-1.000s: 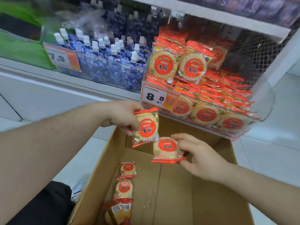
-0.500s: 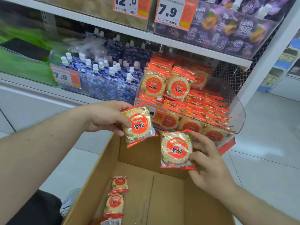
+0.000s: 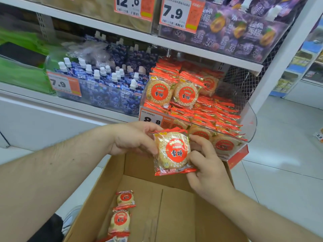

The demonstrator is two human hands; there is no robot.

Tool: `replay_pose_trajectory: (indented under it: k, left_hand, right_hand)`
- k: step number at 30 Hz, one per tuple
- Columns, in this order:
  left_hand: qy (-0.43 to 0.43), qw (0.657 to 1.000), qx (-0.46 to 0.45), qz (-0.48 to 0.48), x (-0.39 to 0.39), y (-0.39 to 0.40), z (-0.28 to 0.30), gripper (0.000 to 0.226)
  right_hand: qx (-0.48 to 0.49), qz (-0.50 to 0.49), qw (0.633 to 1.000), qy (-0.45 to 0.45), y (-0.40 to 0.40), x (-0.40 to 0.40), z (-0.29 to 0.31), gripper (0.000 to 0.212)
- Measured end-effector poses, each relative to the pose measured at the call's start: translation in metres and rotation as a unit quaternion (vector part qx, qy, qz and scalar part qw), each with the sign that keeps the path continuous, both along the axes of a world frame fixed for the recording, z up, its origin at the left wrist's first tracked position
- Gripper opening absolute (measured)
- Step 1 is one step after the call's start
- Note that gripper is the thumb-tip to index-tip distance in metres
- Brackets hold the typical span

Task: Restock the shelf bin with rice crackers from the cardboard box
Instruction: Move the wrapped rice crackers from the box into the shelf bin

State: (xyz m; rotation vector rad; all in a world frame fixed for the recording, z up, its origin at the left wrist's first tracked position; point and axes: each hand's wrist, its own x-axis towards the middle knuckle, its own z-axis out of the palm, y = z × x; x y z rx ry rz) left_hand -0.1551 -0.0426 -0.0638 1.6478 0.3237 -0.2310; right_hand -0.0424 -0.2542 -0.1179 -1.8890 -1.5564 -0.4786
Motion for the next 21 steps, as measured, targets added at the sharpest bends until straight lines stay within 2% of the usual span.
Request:
replay_pose_trajectory:
  k: [3, 6, 7, 9, 12, 15, 16, 19, 21]
  left_hand:
    - [-0.002, 1.000, -0.020, -0.010, 0.002, -0.004, -0.002, 0.060]
    - [-0.016, 0.999, 0.019, 0.029, 0.005, -0.009, -0.005, 0.047]
    - [-0.026, 0.998, 0.043, 0.044, 0.006, -0.010, -0.006, 0.044]
    - [-0.053, 0.991, 0.110, 0.056, 0.005, -0.009, -0.006, 0.043]
    - [-0.092, 0.968, 0.232, 0.035, 0.004, -0.011, -0.004, 0.051]
    - [-0.147, 0.957, 0.251, 0.022, 0.007, -0.017, -0.004, 0.058]
    - [-0.165, 0.958, 0.232, 0.021, 0.008, -0.020, -0.003, 0.060]
    - [-0.207, 0.961, 0.179, 0.036, 0.013, -0.025, 0.002, 0.063]
    - [-0.235, 0.949, 0.199, 0.072, 0.016, -0.023, 0.007, 0.060]
  right_hand:
    - [-0.041, -0.017, 0.999, -0.020, 0.003, -0.002, 0.002, 0.028]
    - [-0.071, -0.032, 0.997, -0.007, 0.002, -0.002, 0.003, 0.031]
    - [-0.076, -0.041, 0.996, 0.022, 0.001, -0.002, 0.003, 0.029]
    - [-0.070, -0.070, 0.986, 0.137, -0.002, -0.002, 0.006, 0.033]
    - [-0.057, -0.104, 0.940, 0.319, -0.004, 0.000, 0.018, 0.043]
    - [-0.083, -0.086, 0.906, 0.407, 0.002, -0.002, 0.026, 0.066]
    - [-0.077, -0.067, 0.898, 0.428, 0.004, -0.004, 0.028, 0.067]
    - [-0.033, -0.061, 0.904, 0.422, 0.006, -0.008, 0.039, 0.043]
    - [0.005, -0.076, 0.911, 0.406, 0.004, -0.003, 0.053, 0.035]
